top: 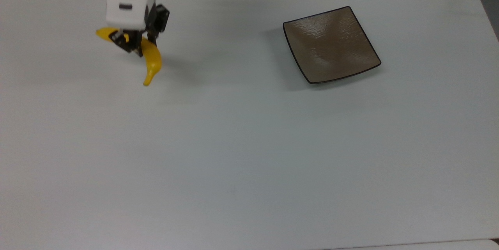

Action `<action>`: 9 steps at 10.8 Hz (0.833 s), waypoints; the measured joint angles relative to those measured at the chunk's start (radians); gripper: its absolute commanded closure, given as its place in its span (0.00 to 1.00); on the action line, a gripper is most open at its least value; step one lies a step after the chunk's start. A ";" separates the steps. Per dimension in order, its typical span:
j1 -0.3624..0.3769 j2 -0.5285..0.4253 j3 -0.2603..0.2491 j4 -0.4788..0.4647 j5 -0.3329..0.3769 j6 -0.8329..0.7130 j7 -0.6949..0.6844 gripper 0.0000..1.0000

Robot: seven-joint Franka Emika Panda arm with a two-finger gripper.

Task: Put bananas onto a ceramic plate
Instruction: 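Lift the banana and carry it toward the brown square plate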

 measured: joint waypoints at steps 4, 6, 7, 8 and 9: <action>0.069 -0.157 0.005 0.081 0.109 -0.301 0.018 1.00; 0.159 -0.197 0.007 0.083 0.117 -0.388 0.129 1.00; 0.209 -0.207 0.010 0.083 0.118 -0.413 0.207 1.00; 0.250 -0.209 0.027 0.082 0.118 -0.419 0.301 1.00; 0.273 -0.208 0.070 0.080 0.124 -0.419 0.406 1.00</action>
